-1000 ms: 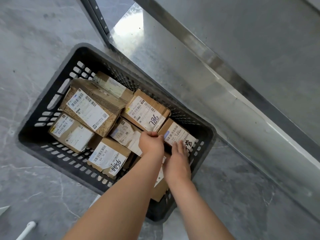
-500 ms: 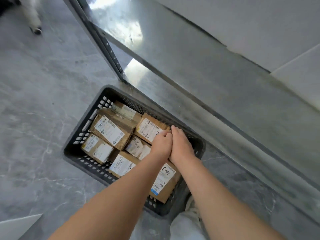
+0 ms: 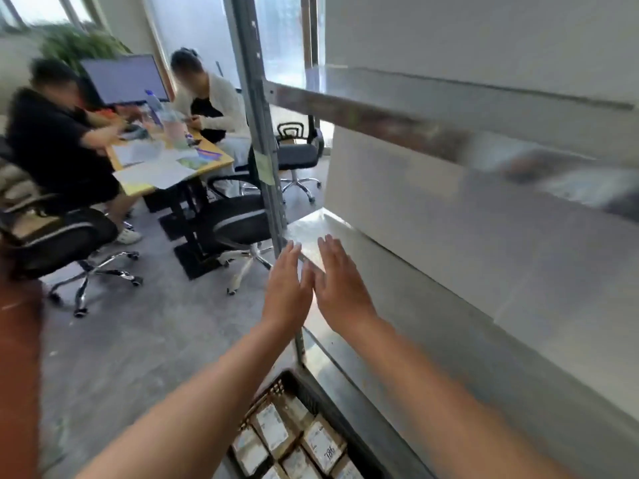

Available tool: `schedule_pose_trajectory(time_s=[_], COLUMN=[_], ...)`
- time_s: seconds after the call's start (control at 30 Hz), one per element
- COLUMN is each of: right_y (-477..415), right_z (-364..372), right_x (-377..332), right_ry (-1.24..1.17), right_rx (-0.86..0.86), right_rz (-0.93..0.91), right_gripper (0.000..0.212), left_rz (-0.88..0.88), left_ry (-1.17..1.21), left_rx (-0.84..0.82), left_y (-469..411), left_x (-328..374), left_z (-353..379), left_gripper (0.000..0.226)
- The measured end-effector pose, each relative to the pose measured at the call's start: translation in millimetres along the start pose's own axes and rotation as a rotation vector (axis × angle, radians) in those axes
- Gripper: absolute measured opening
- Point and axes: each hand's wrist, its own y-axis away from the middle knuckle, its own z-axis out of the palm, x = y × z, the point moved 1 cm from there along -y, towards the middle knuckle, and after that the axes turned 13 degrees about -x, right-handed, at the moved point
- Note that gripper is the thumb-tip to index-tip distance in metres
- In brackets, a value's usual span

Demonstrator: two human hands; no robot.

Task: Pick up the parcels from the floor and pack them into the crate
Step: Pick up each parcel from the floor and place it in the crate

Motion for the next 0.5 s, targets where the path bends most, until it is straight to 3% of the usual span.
schedule_pose_trajectory(time_s=[0.13, 0.27, 0.5], right_y=[-6, 7, 74], right_z=[-92, -165, -227], right_x=[-74, -125, -160], right_ry=[0.172, 0.32, 0.314], right_rx=[0.228, 0.485, 0.724], right_rz=[-0.078, -0.105, 0.051], right_gripper=[0.058, 0.06, 0.058], left_rz=[0.15, 0.292, 0.524], left_ry=[-0.193, -0.219, -0.201], left_rx=[0.186, 0.314, 0.26], left_y=[7, 17, 53], left_x=[84, 168, 253], left_z=[-90, -152, -173], left_gripper=[0.054, 0.054, 0.056])
